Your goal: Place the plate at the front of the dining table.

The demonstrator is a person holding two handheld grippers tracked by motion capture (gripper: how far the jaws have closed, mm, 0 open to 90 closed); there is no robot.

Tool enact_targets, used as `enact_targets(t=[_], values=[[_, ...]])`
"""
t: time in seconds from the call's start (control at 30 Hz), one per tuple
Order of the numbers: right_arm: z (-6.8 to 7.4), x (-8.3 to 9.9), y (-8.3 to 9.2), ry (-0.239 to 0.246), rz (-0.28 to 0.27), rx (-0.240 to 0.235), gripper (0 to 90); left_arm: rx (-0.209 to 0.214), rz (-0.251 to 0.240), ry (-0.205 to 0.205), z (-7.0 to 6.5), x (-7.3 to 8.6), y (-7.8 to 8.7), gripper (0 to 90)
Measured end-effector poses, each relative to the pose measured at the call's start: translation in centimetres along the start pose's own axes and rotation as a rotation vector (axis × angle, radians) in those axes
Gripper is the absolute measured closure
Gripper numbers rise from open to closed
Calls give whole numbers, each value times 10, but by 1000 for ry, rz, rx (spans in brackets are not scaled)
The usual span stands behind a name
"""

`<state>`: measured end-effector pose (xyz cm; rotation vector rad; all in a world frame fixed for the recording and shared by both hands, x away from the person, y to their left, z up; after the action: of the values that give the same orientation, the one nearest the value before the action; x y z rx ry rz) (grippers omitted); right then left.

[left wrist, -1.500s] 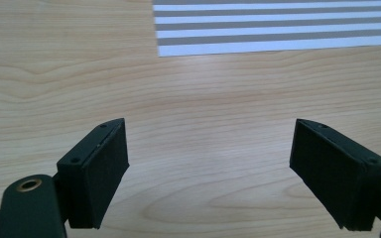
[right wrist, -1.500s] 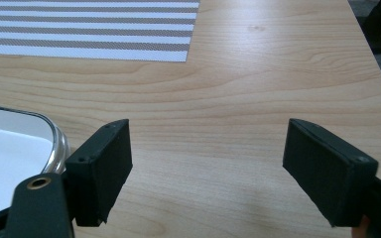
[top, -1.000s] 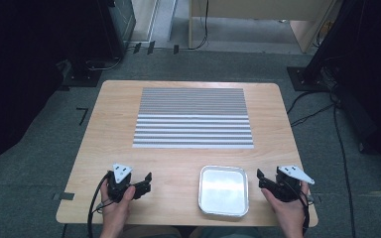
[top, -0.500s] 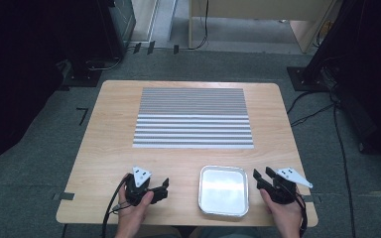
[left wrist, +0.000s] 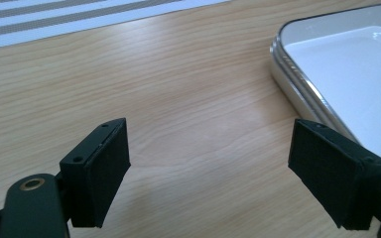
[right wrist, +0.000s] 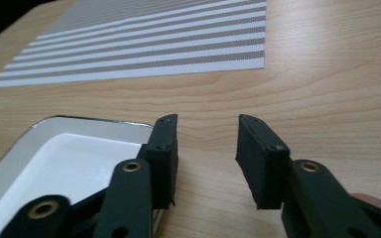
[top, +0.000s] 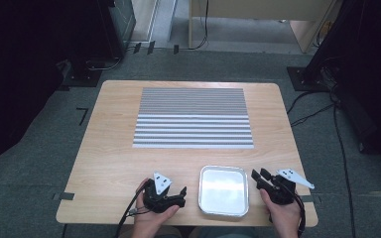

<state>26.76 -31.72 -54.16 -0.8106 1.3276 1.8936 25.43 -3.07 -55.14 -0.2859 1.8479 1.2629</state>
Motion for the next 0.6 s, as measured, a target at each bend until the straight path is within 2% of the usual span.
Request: enact_targets(t=[0.03, 0.07, 0.1, 0.13, 0.37, 0.43, 0.47, 0.53, 0.6], values=[[1, 0, 0, -8, -3, -8, 652, -7, -3, 4, -3, 0, -1, 182], [1, 0, 0, -8, -3, -8, 652, -7, -3, 4, -3, 0, -1, 237], [3, 0, 0, -23, -6, -28, 677, -48, -16, 8, -5, -2, -2, 280], [4, 1, 0, -22, -3, -32, 687, -51, -20, 17, -8, -3, -4, 300], [14, 5, -3, -26, 4, -82, 744, 2, -11, 54, -30, -2, -12, 330], [14, 6, -4, -42, 10, -86, 766, 8, -10, 55, -33, -2, -13, 353], [14, 7, -5, -56, 17, -87, 782, 26, -9, 59, -40, -1, -14, 369], [14, 9, -7, -76, 29, -94, 803, 28, -11, 64, -42, 0, -15, 434], [14, 10, -7, -103, 42, -102, 817, 33, -17, 86, -45, 1, -15, 481]])
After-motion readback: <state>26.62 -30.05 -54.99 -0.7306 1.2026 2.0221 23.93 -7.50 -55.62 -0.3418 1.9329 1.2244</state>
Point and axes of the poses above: each handheld gripper's, and its own axes: y roughly backward along the jaws, x roughly out of its underside, z roughly to its left, the point moved 9 cm from there along -y, roughly forward along the jaws, and after that the axes turned 3 degrees about x, right-handed, at the moved point
